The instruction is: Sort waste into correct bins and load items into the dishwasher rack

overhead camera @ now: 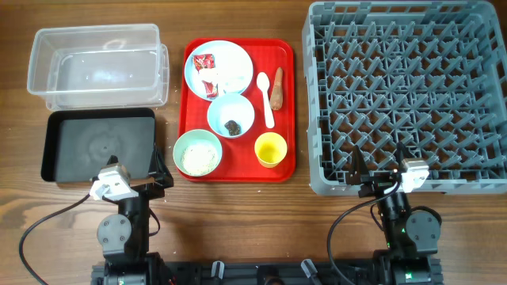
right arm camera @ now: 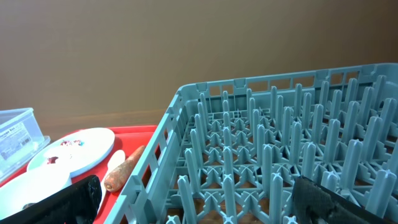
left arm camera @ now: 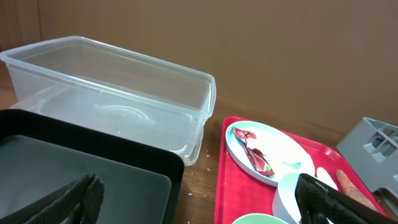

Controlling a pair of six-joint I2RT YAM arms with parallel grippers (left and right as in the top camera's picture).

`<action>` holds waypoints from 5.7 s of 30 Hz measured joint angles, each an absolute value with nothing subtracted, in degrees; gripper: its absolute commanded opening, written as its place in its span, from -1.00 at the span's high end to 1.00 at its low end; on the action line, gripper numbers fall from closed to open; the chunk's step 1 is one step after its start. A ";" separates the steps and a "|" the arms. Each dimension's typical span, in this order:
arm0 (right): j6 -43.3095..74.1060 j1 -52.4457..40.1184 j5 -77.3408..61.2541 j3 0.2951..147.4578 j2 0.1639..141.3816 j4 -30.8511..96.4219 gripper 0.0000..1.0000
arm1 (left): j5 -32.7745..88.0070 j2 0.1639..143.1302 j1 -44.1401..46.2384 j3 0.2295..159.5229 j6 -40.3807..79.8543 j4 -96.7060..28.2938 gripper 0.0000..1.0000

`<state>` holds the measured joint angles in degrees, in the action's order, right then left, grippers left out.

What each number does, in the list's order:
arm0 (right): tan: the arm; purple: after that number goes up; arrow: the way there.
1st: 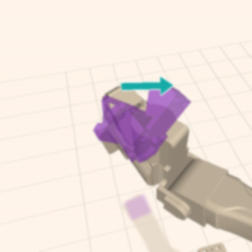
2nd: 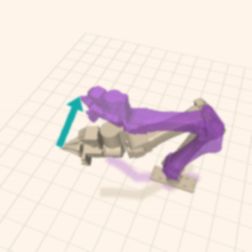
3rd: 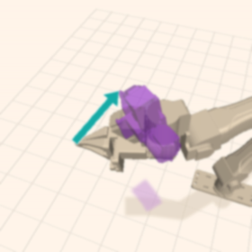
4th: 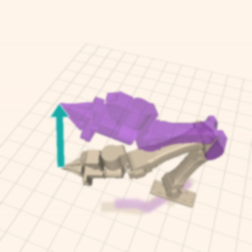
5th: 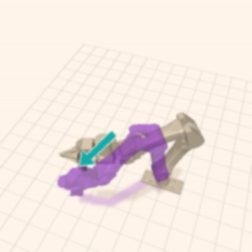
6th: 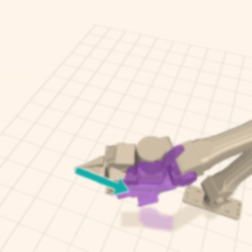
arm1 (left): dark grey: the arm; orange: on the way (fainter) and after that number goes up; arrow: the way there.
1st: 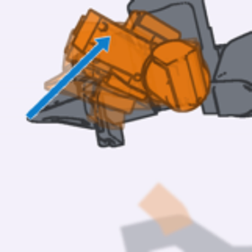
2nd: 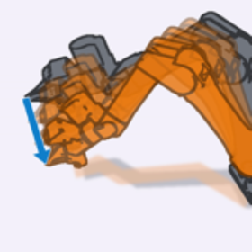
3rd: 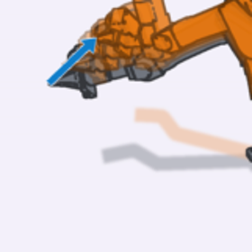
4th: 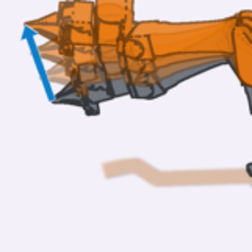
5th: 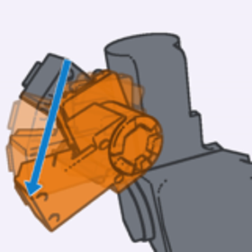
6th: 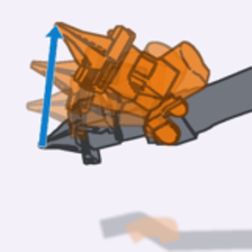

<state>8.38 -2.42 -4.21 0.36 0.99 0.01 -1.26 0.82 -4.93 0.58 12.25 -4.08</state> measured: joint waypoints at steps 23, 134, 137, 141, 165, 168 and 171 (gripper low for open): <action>8.38 -2.42 -4.21 0.36 0.99 -0.01 -0.99 | -1.28 0.84 -4.93 0.58 12.25 -4.08 -1.00; 15.18 -2.20 -15.68 48.05 59.16 28.71 -0.99 | -4.23 131.31 17.17 99.63 8.29 -33.61 0.92; 15.18 -2.20 -15.70 48.05 59.16 28.71 -1.00 | -2.74 130.87 16.75 100.16 9.37 -35.88 0.92; 15.16 -2.20 -15.70 48.05 59.16 28.71 -1.00 | -1.39 126.91 15.42 100.36 11.18 -38.83 0.92; 15.88 -2.20 -16.08 48.05 59.16 28.69 -0.99 | -1.63 114.06 -11.27 103.13 12.78 -42.26 -1.00; 16.08 -2.20 -16.08 48.05 59.16 28.69 -1.00 | -1.41 115.42 -11.16 103.02 12.82 -42.26 -1.00; 16.27 -2.20 -16.08 48.05 59.16 28.69 -0.99 | -1.30 115.07 -11.16 103.02 12.78 -42.02 -0.99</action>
